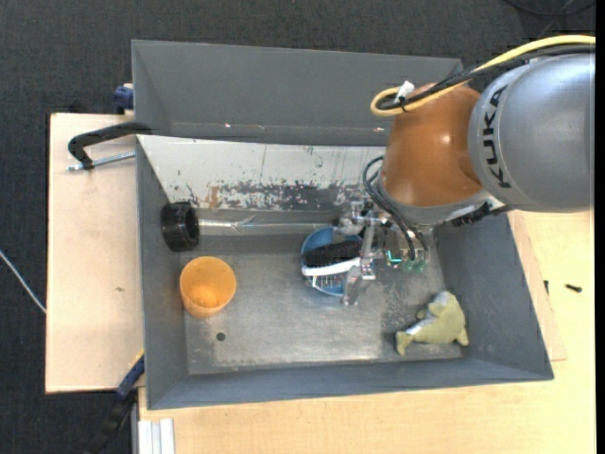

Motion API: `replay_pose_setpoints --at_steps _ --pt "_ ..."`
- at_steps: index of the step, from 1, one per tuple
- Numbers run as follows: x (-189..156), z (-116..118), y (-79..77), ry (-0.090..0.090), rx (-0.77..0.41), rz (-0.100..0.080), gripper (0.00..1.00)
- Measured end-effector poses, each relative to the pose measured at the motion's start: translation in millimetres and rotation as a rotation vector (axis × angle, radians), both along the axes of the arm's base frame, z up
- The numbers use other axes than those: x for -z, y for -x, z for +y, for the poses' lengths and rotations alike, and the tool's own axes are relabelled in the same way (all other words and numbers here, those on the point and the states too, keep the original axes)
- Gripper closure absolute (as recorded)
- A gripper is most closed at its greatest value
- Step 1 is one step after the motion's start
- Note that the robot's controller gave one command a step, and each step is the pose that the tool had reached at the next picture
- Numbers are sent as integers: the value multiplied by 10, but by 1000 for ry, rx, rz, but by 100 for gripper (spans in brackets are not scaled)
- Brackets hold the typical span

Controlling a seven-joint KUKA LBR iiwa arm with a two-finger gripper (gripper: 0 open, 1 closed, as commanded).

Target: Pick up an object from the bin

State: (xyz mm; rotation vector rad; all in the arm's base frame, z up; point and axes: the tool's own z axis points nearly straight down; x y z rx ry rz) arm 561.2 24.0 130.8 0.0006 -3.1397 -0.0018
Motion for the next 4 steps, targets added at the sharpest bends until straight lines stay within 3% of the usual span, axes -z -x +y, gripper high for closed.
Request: replay_pose_setpoints --at_steps 1,2,3,4 --pt "453 -33 33 0 -70 -15 0" --pt "-1166 -236 400 2 -401 -16 0" --pt "525 -99 84 -2 -526 -9 0" --pt "483 -111 81 1 -526 -11 100"
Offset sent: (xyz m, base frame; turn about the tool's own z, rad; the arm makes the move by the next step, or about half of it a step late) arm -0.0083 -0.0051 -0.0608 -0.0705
